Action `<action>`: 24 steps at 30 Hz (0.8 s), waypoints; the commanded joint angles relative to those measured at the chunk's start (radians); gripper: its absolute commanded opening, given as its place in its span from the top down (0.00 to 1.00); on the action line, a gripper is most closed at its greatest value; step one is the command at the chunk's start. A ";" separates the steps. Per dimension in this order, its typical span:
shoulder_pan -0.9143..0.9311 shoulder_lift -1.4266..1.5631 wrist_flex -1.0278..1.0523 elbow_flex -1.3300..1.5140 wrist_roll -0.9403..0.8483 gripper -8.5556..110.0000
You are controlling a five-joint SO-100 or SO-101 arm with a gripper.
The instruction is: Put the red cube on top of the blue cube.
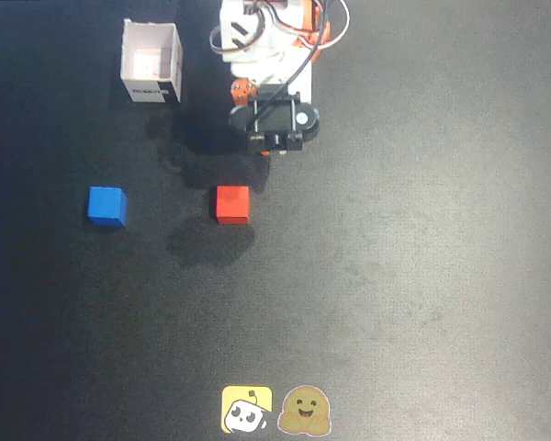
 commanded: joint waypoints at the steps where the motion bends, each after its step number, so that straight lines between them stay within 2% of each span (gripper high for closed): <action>1: 0.000 0.011 0.003 -0.006 0.018 0.89; 24: -0.008 0.011 0.017 -0.018 0.044 0.89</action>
